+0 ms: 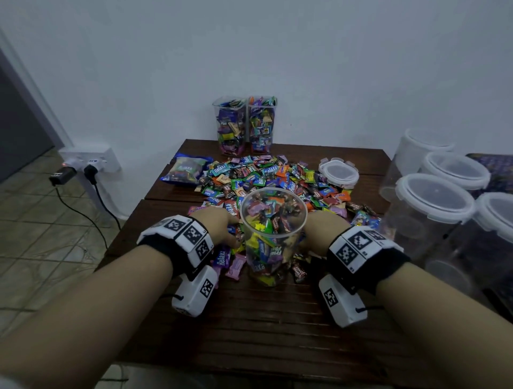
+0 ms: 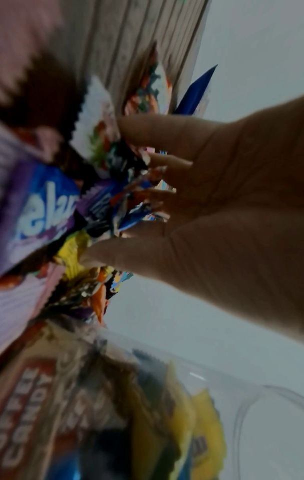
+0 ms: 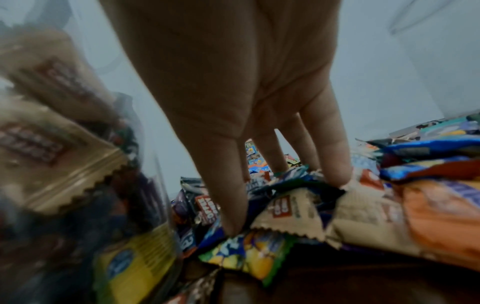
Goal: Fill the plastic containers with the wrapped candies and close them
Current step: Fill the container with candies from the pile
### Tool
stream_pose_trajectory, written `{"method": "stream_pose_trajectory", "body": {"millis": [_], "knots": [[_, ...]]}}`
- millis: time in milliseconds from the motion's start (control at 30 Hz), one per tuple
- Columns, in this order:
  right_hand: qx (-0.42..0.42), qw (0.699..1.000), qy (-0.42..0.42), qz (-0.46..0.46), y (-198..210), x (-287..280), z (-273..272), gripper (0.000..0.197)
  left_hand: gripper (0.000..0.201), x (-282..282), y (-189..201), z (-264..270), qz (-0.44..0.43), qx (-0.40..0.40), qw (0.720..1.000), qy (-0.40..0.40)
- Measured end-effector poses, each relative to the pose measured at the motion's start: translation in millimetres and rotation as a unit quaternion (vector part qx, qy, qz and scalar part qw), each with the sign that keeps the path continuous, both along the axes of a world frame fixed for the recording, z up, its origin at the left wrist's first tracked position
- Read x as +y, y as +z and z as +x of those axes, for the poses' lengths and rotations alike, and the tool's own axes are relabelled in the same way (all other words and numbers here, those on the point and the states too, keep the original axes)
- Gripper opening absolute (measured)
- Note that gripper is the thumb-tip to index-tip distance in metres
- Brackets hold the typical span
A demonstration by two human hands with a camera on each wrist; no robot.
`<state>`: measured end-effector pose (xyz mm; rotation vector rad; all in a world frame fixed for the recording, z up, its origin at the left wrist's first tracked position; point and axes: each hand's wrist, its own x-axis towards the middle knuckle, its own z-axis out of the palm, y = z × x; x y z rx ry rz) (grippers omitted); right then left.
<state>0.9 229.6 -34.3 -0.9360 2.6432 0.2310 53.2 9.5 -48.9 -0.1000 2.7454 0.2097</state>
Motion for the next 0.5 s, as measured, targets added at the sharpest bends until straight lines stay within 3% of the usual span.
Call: {"method": "stream_pose_trajectory", "body": {"millis": [100, 267, 500], "knots": [[0.019, 1.000, -0.008, -0.008, 2, -1, 2, 0.024, 0.045, 5, 2, 4, -0.020, 0.031, 0.999, 0.002], [0.044, 0.999, -0.020, -0.007, 1, 0, 1, 0.022, 0.025, 12, 8, 7, -0.053, 0.060, 0.997, 0.008], [0.028, 0.999, -0.036, -0.020, 4, 1, -4, 0.019, 0.025, 7, 11, 8, -0.059, 0.104, 0.990, 0.077]]}}
